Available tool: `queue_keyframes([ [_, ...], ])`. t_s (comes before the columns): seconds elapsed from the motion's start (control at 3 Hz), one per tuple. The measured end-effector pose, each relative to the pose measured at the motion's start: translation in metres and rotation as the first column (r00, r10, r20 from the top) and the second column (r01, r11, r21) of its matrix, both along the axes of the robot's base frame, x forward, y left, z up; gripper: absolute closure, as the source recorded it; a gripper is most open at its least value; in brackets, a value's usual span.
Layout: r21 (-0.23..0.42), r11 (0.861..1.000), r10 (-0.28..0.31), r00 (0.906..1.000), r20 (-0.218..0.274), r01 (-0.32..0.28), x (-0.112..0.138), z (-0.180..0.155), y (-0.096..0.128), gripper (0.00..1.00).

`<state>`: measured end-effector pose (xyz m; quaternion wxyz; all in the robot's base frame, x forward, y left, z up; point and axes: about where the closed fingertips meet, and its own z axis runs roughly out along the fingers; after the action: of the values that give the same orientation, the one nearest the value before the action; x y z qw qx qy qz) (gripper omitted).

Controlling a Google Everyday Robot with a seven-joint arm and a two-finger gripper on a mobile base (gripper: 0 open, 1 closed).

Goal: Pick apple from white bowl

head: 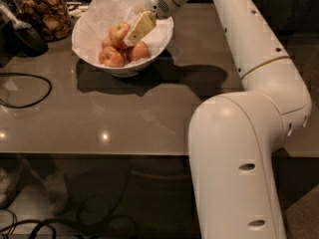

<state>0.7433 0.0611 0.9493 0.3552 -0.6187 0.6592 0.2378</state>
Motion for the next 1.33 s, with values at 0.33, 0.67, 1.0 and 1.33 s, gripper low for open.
queue_keyframes([
  [0.33, -0.007, 1.000, 0.008, 0.9999, -0.015, -0.008, 0.003, -0.008, 0.005, 0.21],
  [0.67, -0.011, 1.000, 0.019, 0.9995, -0.024, -0.019, 0.006, -0.012, 0.011, 0.20],
  [1.0, -0.014, 0.999, 0.032, 0.9990, -0.029, -0.033, 0.006, -0.015, 0.018, 0.21],
  [1.33, -0.015, 0.999, 0.039, 0.9987, -0.032, -0.040, 0.007, -0.016, 0.022, 0.22],
])
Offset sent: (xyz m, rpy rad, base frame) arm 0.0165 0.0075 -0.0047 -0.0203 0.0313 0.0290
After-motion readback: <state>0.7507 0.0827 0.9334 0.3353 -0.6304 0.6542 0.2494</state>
